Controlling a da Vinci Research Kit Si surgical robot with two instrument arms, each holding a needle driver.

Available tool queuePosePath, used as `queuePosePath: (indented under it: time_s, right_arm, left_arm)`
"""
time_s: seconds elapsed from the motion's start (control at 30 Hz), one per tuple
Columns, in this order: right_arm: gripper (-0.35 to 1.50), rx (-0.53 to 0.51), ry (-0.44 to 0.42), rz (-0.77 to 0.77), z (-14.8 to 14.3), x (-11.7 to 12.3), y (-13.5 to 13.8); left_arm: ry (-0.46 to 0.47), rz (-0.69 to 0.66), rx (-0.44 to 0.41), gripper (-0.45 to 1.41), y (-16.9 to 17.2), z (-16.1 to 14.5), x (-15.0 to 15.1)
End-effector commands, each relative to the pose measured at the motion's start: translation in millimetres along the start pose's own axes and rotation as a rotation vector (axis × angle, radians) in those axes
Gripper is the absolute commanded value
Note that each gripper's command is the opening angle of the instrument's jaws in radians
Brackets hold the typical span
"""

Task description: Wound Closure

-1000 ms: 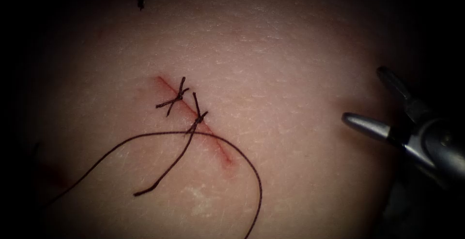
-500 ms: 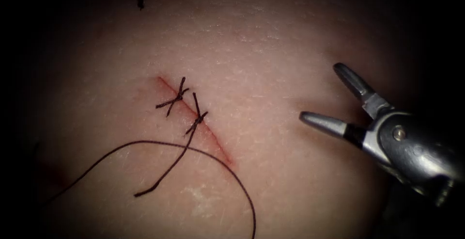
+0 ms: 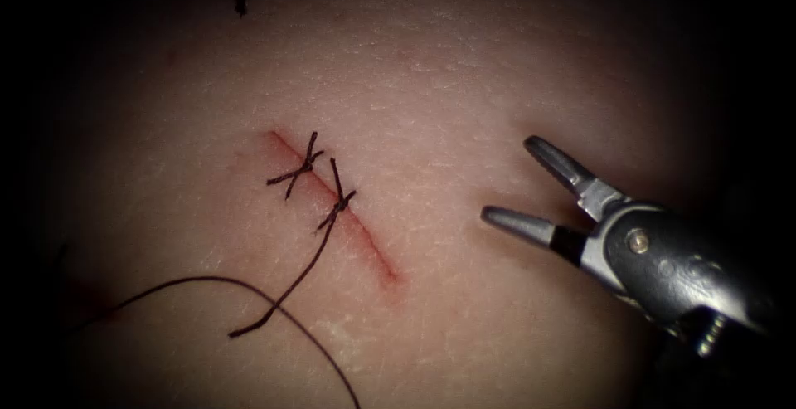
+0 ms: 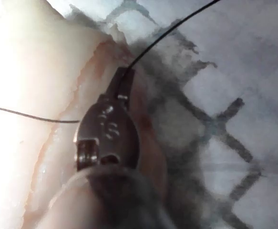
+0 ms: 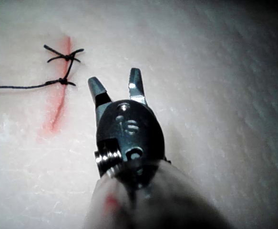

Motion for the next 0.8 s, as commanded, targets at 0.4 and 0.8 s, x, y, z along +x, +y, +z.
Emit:
queuePosePath:
  time_s: [0.4,0.8]
  right_arm:
    - [0.34,0.03,-0.02,-0.012,2.4,-1.3,-2.0]
    - [0.34,0.082,-0.03,-0.028,3.2,-1.3,-4.1]
  left_arm:
    - [0.012,-0.118,0.143,1.4,-0.1,-0.9,1.9]
    - [0.02,-0.163,0.519,1.23,-2.7,-13.7,3.7]
